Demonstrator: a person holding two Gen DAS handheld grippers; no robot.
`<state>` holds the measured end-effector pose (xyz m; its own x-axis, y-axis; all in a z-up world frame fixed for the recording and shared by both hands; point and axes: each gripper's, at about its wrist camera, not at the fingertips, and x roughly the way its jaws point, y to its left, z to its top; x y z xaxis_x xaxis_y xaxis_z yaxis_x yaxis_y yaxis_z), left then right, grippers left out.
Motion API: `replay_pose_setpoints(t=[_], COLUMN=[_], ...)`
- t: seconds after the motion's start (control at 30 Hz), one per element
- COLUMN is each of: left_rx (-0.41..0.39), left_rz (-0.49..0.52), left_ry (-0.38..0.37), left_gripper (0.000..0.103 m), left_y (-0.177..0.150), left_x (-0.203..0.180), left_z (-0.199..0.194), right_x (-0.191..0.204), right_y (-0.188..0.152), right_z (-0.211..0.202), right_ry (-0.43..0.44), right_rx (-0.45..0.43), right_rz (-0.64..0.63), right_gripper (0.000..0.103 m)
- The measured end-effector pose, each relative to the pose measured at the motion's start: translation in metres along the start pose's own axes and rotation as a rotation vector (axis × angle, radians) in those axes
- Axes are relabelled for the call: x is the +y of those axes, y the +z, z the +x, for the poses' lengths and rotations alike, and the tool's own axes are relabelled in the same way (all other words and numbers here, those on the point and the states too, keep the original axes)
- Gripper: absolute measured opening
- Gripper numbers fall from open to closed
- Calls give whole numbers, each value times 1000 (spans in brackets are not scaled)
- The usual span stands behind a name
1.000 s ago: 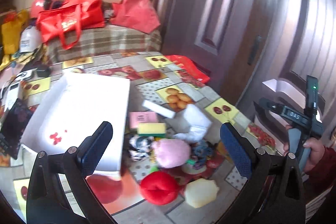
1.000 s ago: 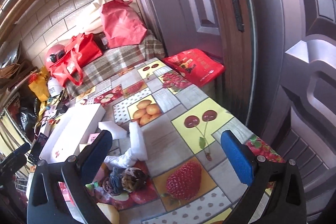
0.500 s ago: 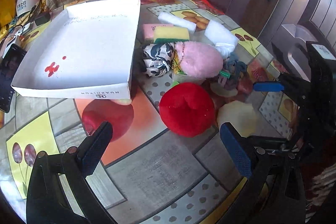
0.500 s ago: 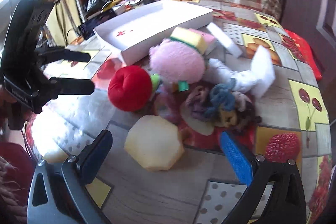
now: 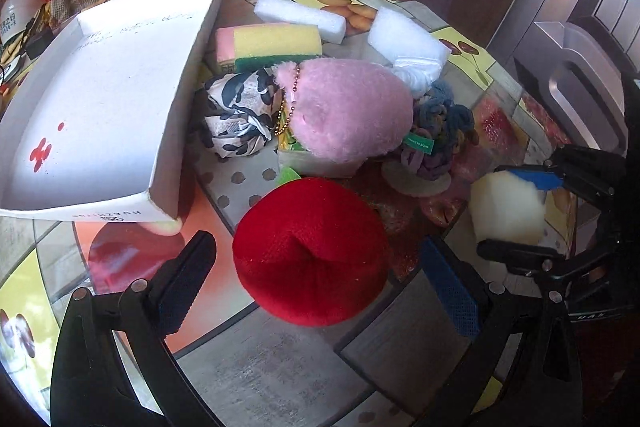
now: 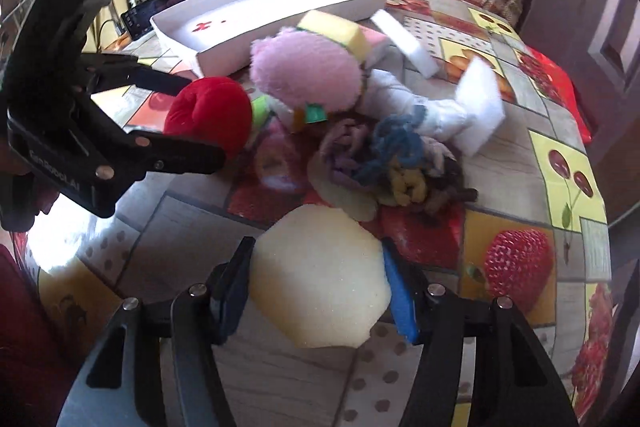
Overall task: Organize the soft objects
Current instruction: 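Grasp the red plush ball with the left tool while the right tool lifts the foam pad, then lift and carry the red ball and yellow foam pad toward the white tray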
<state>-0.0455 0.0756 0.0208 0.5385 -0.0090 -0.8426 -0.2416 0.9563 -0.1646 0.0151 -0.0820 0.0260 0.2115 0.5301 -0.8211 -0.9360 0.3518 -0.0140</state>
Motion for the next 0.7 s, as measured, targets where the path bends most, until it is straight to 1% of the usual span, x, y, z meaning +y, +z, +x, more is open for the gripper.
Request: replay_pose_setpoints(t=[0.03,0.07,0.1,0.13,0.23,0.37,0.5,0.7], left_rx=[9,26,40,28,-10,-135,-300,-586], left_rz=[5,10,13,19,-1,-23,-75,-157], left_ry=[-4,-8,-5,0,-18,12,96,312], left_gripper=[93,77,69,67,64,65,65,65], left_y=[0,-1,-3,-5,-11,-14,-4,18], left_x=[-1,-2,-2,-2,1,6,26,67], left_z=[3,6,9,7,-6,-55,-130,-269], right_x=[-6,-10,-13,-16,-20,-24,-26,-30], right_y=[0,4,6,8,21,48,80,126], right_z=[-6,-9,-14,-20,-41,-73,-106,-163], right_ry=[-8,-17,-25,-30,-41,-50,-53,-45], right_rx=[-12,-24,-41,-60,-131,-261,-399,-615], right_rz=[21,35,47,58,82,108,141,190], right_gripper=[60,60,60,60,60,60,60,61])
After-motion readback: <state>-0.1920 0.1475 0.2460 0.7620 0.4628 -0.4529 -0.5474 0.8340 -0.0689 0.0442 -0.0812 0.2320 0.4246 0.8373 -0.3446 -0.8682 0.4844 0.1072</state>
